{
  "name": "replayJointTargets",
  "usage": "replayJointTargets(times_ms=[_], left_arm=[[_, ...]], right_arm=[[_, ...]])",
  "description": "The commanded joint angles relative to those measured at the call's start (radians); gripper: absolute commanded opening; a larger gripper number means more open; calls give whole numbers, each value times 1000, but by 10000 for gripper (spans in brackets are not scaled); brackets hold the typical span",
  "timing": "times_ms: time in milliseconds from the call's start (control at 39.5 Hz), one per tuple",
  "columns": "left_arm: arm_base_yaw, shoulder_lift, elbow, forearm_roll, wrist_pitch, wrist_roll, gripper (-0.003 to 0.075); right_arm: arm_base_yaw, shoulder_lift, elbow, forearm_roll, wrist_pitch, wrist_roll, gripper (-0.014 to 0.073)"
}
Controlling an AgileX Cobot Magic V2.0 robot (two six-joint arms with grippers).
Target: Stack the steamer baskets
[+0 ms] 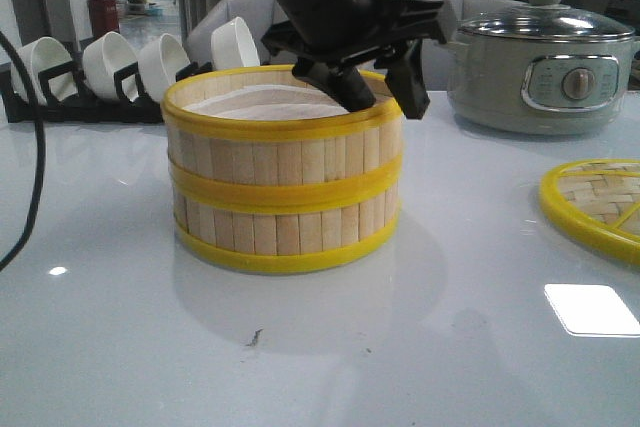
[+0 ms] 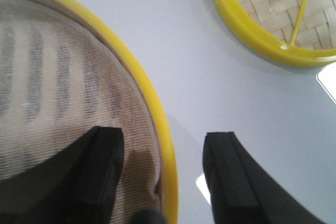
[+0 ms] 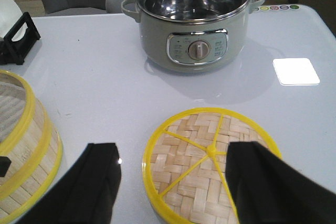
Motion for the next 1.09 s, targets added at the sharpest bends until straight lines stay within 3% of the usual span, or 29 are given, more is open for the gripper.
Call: replayJointTargets(times_ms=[0, 76, 127, 177, 228, 507, 709, 937, 1064], left_arm=[[32, -110, -57, -17, -36, 0, 357], [65, -144, -79, -17, -7, 0, 246], [94, -169, -93, -17, 15, 0, 129], [134, -197, -101, -14, 32, 0, 80], [168, -225, -101, -14, 44, 0, 104], [460, -408, -101, 4, 186, 4, 85], [637, -583, -37, 4, 166, 4, 85], [682, -828, 208, 6, 84, 4, 85], [680, -994, 442, 6, 5, 4, 85]], right_arm=[[-1, -4, -35, -1, -82, -7, 540], [-1, -4, -35, -1, -82, -7, 540], [-1, -4, -35, -1, -82, -7, 540], [-1, -4, -35, -1, -82, -7, 540], [-1, -4, -35, -1, -82, -7, 540], [-1, -4, -35, -1, -87, -7, 540], [-1, -4, -35, -1, -88, -7, 540], [-1, -4, -35, -1, -86, -7, 538], [-1, -4, -35, 10, -85, -7, 538]])
